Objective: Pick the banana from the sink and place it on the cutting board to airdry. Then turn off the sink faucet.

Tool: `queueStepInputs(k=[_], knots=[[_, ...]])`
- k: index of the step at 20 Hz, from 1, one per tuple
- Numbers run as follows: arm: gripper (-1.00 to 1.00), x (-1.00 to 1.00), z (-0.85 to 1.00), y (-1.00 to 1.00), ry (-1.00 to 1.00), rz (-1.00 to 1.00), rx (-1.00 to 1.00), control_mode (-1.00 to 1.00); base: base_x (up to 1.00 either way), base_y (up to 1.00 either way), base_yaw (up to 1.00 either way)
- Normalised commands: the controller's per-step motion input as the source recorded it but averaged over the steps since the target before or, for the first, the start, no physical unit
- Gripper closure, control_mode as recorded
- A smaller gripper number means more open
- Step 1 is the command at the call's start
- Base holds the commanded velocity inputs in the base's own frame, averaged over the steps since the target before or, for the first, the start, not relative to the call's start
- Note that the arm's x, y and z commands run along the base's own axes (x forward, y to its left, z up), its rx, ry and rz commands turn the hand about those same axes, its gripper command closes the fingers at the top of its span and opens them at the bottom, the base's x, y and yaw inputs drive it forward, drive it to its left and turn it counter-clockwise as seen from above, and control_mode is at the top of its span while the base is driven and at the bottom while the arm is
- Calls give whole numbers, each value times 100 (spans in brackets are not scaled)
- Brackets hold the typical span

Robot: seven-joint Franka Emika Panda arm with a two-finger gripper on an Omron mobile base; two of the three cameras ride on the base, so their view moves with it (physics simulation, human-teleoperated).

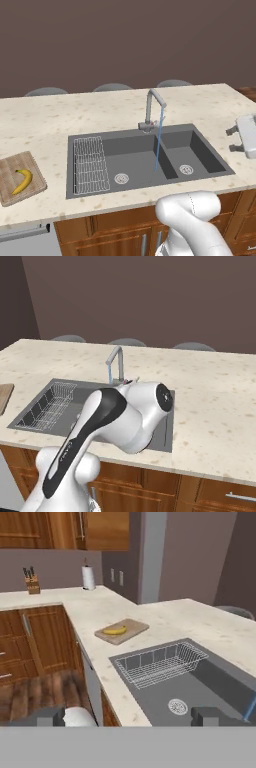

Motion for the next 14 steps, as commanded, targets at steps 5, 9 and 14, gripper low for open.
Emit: queueStepInputs(k=[5,9,14], knots=[[-100,21,-10,0,6,0,18,-100,0,0,0],[-100,32,0,-2,16,0,21,-100,0,0,0],[-100,22,-7,0,6,9,9,-100,0,0,0]])
